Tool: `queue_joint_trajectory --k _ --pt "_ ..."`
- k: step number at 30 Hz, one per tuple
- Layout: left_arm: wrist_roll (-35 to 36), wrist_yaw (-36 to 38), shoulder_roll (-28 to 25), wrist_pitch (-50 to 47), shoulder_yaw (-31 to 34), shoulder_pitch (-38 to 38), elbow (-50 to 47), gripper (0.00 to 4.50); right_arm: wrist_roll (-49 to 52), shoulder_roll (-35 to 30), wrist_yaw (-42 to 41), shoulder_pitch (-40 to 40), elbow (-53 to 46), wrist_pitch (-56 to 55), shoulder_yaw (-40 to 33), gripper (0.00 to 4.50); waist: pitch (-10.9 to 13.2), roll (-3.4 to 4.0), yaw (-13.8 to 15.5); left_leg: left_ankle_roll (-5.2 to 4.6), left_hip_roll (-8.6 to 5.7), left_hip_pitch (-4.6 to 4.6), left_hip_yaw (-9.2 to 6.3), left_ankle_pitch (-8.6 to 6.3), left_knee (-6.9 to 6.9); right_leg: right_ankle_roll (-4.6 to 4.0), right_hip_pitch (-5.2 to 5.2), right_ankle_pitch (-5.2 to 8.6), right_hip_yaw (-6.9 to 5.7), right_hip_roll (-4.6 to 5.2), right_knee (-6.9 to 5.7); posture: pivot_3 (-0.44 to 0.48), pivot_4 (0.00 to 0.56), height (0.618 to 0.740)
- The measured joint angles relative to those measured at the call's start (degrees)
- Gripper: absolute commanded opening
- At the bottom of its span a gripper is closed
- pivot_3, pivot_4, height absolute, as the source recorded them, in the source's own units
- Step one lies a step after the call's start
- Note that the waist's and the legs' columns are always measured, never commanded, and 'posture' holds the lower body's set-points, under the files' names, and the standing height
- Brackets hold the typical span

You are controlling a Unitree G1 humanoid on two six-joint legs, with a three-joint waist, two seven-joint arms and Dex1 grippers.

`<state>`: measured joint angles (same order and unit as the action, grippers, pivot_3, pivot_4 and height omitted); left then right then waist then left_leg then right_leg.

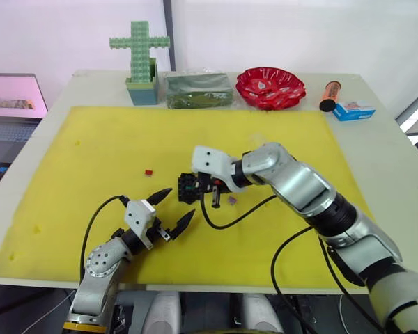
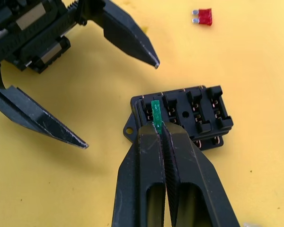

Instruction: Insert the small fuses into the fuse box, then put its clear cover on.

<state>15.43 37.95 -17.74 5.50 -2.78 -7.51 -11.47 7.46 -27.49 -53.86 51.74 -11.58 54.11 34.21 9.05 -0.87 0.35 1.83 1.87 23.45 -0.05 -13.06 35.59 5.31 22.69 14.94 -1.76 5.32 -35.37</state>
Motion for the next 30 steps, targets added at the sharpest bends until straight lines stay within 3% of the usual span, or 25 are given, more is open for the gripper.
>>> queue_joint_trajectory --k 25,28,30 --pt "-0.14 -4.08 -0.12 -4.48 -0.9 -0.65 -4.5 4.46 -1.69 -0.55 -2.17 0.01 1.15 -3.9 1.57 0.0 0.0 0.0 0.07 0.0 0.0 0.0 0.01 0.0 0.0 0.0 0.0 0.0 0.0 0.0 0.03 0.0 0.15 0.74" --pt "-0.16 -4.47 -0.08 -5.02 -0.9 -0.63 -4.5 4.5 -1.77 -0.53 -2.4 0.0 1.57 -4.44 1.56 0.66 0.0 0.0 0.07 0.0 0.0 0.0 0.01 0.0 0.0 0.0 0.0 0.0 0.0 0.0 0.02 0.0 0.15 0.74" --pt "-0.16 -4.56 -0.08 -5.04 -0.9 -0.59 -4.5 4.5 -1.83 -0.53 -2.53 0.0 1.98 -4.45 1.56 1.34 0.0 0.0 0.08 0.0 0.0 0.0 0.01 0.0 0.0 0.0 0.0 0.0 0.0 0.0 0.03 0.0 0.15 0.74"
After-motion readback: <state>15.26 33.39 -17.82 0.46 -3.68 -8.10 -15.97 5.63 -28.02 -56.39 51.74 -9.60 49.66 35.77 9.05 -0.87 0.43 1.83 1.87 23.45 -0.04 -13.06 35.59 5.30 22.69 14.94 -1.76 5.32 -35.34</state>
